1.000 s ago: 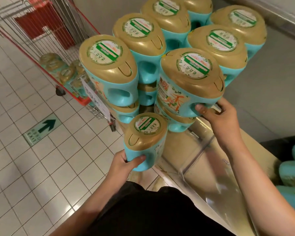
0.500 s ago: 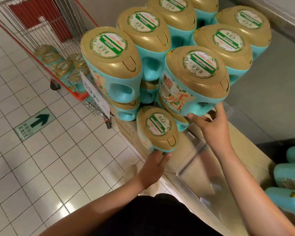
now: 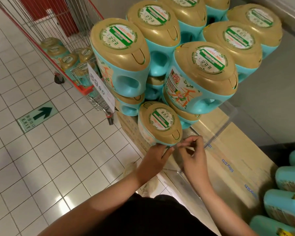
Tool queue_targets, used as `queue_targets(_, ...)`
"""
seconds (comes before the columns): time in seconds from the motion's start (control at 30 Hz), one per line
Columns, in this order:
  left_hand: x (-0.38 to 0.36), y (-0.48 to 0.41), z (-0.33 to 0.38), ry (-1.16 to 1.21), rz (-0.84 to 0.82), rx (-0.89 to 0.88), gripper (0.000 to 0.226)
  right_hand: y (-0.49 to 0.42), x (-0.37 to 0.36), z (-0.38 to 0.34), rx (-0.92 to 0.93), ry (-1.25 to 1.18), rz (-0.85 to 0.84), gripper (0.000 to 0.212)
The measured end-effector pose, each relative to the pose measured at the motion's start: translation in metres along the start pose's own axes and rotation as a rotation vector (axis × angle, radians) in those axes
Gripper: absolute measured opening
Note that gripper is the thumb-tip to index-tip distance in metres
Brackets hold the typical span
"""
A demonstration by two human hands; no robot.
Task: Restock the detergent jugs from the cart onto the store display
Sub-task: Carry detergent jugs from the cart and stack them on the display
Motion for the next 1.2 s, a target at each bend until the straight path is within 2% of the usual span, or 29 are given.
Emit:
queue_targets(0.1, 0.003, 0.019, -0.003, -0.051, 0.052, -0.020, 0.035, 0.005, -0.010, 0.004, 0.007, 0.061, -0.028, 0.045)
queue_targets(0.17, 0.011, 0.034, -0.012, -0.036, 0.182, 0.082, 0.023, 0.004, -0.014, 0.006, 0.006, 0.084, -0.017, 0.053)
queue_targets(0.23, 0.024, 0.038, -0.021, 0.084, 0.338, 0.278, 0.010, 0.001, -0.015, 0.009, -0.012, 0.097, -0.001, 0.055)
queue_targets(0.3, 0.033, 0.030, -0.022, 0.346, 0.394, 0.407, 0.017, -0.004, -0.015, 0.011, -0.002, 0.102, -0.007, 0.052)
queue_targets(0.33, 0.035, 0.025, -0.020, 0.464, 0.381, 0.440, 0.019, -0.006, -0.015, 0.013, 0.018, 0.106, -0.015, 0.050)
queue_targets(0.4, 0.036, 0.020, -0.015, 0.535, 0.341, 0.432, 0.029, -0.010, -0.014, 0.017, 0.052, 0.109, -0.037, 0.048)
queue_targets(0.5, 0.037, 0.023, -0.013, 0.484, 0.317, 0.390, 0.037, -0.014, -0.013, 0.021, 0.054, 0.101, -0.063, 0.049)
queue_targets(0.63, 0.039, 0.021, -0.010, 0.448, 0.293, 0.425, 0.040, -0.010, -0.008, 0.022, 0.080, 0.135, -0.039, 0.042)
queue_targets(0.73, 0.049, 0.025, -0.014, 0.432, 0.274, 0.442, 0.037, 0.006, -0.005, 0.023, 0.070, 0.134, -0.019, 0.035)
queue_targets(0.83, 0.068, 0.033, -0.025, 0.385, 0.251, 0.452, 0.027, 0.031, -0.016, 0.018, -0.018, 0.051, -0.111, 0.029)
queue_targets(0.93, 0.100, 0.045, -0.033, 0.422, 0.246, 0.442, 0.013, 0.054, -0.046, -0.002, -0.030, 0.037, -0.218, 0.019)
queue_targets(1.1, 0.185, 0.080, -0.059, 0.479, 0.274, 0.421, 0.025, 0.064, -0.132, -0.039, -0.006, 0.037, -0.361, 0.023)
queue_targets(1.2, 0.255, 0.108, -0.082, 0.501, 0.360, 0.437, 0.028, 0.058, -0.201, -0.062, 0.013, 0.030, -0.420, 0.026)
Point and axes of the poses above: each hand's wrist, its own y-axis away from the middle knuckle, its own x-axis out of the back of the hand, z = x × y, the point moved 3 cm from there along -y, towards the middle knuckle, and after that the axes turned 3 degrees about x, right-handed, at the moved point
